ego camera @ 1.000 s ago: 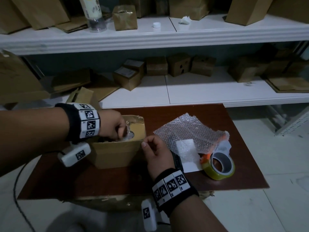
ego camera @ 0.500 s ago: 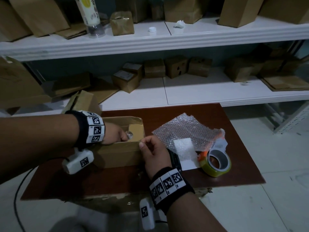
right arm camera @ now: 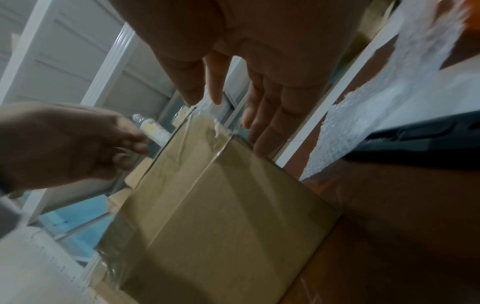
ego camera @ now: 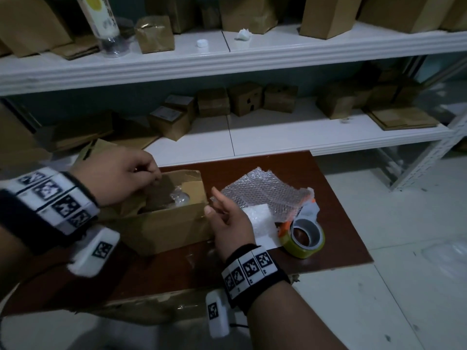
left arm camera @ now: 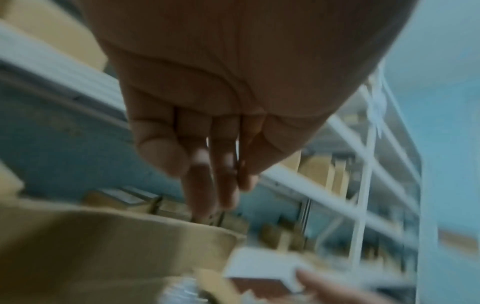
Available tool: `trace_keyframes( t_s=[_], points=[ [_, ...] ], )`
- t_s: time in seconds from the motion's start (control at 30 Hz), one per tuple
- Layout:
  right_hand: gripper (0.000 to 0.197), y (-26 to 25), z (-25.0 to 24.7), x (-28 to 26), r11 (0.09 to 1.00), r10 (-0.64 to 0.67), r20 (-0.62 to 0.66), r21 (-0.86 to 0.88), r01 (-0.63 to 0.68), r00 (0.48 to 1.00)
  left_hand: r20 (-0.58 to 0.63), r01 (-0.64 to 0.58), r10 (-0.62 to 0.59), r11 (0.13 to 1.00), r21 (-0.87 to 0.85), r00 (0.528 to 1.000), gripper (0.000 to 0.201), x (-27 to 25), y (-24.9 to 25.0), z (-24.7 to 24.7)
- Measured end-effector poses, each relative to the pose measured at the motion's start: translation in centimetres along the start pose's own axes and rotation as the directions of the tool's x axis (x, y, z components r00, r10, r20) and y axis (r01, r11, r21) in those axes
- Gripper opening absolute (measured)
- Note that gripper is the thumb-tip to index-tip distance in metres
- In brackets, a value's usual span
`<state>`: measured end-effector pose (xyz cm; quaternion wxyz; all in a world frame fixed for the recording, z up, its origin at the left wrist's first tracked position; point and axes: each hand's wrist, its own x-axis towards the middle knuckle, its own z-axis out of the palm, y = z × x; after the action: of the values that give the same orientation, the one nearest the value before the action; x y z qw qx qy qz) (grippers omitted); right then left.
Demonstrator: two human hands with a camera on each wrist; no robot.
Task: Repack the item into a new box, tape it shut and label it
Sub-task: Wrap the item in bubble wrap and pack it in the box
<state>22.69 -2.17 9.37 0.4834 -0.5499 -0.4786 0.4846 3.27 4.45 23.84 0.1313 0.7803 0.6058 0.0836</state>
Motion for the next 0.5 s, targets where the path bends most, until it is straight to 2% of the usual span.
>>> trace_keyframes(
  t_s=[0.07, 0.17, 0.2, 0.27, 0.33, 0.4, 0.5],
  points=[
    [0.049, 0.0, -0.7, -0.4, 1.000, 0.015, -0.001, -0.003, -0.015, 1.000, -0.108, 0.013, -0.034, 0.982, -0.186, 0.994, 0.015, -2.7, 1.5, 1.1],
    [0.047, -0.1, -1.4, -0.7, 0.999, 0.035, -0.057, -0.001, -0.035, 0.998, -0.177, -0.049, -0.012, 0.939, -0.340, 0.984, 0.013, -6.5, 3.5, 4.2],
    [0.044, -0.2, -1.9, -0.8, 0.999, 0.041, -0.085, 0.009, -0.040, 0.996, -0.161, -0.071, 0.011, 0.925, -0.373, 0.987, 0.011, -7.4, 4.1, 5.6],
    [0.035, -0.3, -3.1, -1.0, 0.997, 0.074, -0.158, 0.034, -0.070, 0.985, -0.050, -0.039, 0.020, 0.910, -0.413, 0.999, 0.013, -8.6, 4.9, 8.5],
    [0.022, 0.1, -4.4, -1.1, 0.993, 0.118, -0.258, 0.035, -0.113, 0.959, 0.079, 0.004, 0.026, 0.937, -0.350, 0.997, 0.013, -8.6, 5.5, 11.4],
    [0.005, 0.7, -5.9, -1.0, 0.982, 0.183, -0.372, 0.104, -0.155, 0.910, 0.149, -0.095, 0.113, 0.987, -0.128, 0.982, 0.010, -7.8, 5.8, 13.7],
    [0.010, 1.2, -9.4, -1.0, 0.914, 0.339, -0.488, 0.373, -0.159, 0.804, 0.197, -0.213, 0.208, 0.977, 0.002, 0.958, 0.025, -5.7, 6.7, 16.0]
  ],
)
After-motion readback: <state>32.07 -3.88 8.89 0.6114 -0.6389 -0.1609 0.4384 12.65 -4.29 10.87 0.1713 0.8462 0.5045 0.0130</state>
